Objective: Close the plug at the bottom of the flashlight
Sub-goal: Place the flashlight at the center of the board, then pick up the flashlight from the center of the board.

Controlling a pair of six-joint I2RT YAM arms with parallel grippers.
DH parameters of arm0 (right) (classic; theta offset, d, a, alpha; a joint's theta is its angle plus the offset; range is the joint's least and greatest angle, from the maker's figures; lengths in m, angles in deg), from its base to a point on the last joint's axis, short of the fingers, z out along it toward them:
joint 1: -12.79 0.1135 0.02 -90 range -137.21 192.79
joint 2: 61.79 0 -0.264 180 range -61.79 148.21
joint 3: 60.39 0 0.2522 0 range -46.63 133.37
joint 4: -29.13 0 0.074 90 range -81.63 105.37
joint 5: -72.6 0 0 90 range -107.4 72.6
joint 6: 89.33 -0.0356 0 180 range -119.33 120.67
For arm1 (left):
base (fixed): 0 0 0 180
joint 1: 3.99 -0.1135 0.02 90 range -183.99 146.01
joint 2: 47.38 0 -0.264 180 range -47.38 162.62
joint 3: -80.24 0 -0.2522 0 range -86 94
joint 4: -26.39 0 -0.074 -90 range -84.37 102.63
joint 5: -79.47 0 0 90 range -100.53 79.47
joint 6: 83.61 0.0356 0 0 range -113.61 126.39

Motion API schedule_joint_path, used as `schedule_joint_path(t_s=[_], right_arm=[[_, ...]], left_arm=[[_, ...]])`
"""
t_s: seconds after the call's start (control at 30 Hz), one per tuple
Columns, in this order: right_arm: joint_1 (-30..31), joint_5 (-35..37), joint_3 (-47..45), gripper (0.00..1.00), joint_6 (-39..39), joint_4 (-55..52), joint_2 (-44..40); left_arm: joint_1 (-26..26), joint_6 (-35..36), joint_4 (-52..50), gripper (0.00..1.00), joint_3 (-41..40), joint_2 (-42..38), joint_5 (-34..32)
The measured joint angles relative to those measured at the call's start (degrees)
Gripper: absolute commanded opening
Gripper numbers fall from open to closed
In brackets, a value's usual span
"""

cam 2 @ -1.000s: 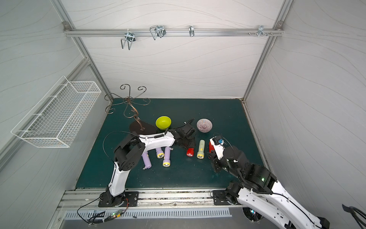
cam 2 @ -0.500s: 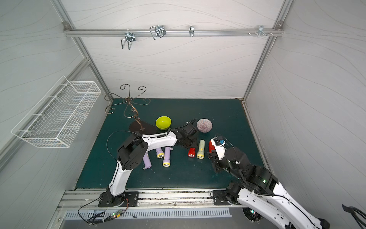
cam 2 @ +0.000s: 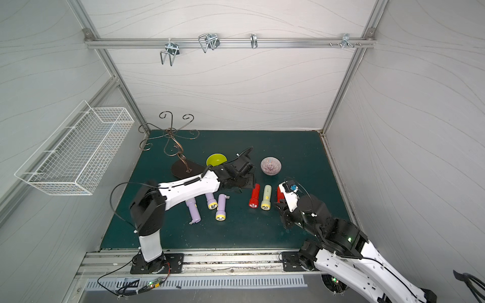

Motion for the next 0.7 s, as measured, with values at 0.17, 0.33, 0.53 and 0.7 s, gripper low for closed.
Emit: schedule_joint_path(t_s=[0.17,0.33,0.53,0.7], right_arm=[[0.0,-1.2,-0.4,0.48,-0.6,1.4,1.7],[0.0,-2.2,-0.7,0.52,-1.4,2.8,3.3],[-0.1,-3.2,-1.8,0.54,-2.1,4.0,4.1],[-0.1,-3.6,-2.3,0.57,-2.5,4.3,4.1]], left_arm=[[0.0,1.9,-3.3,0.57,-5.6,-11.4,-5.5],[0.0,2.4,-7.9,0.56,-14.7,-14.9,-8.2],[0.0,2.3,-11.8,0.55,-22.2,-12.7,-8.4],[-0.5,2.1,-11.1,0.56,-23.3,-10.0,-8.4]])
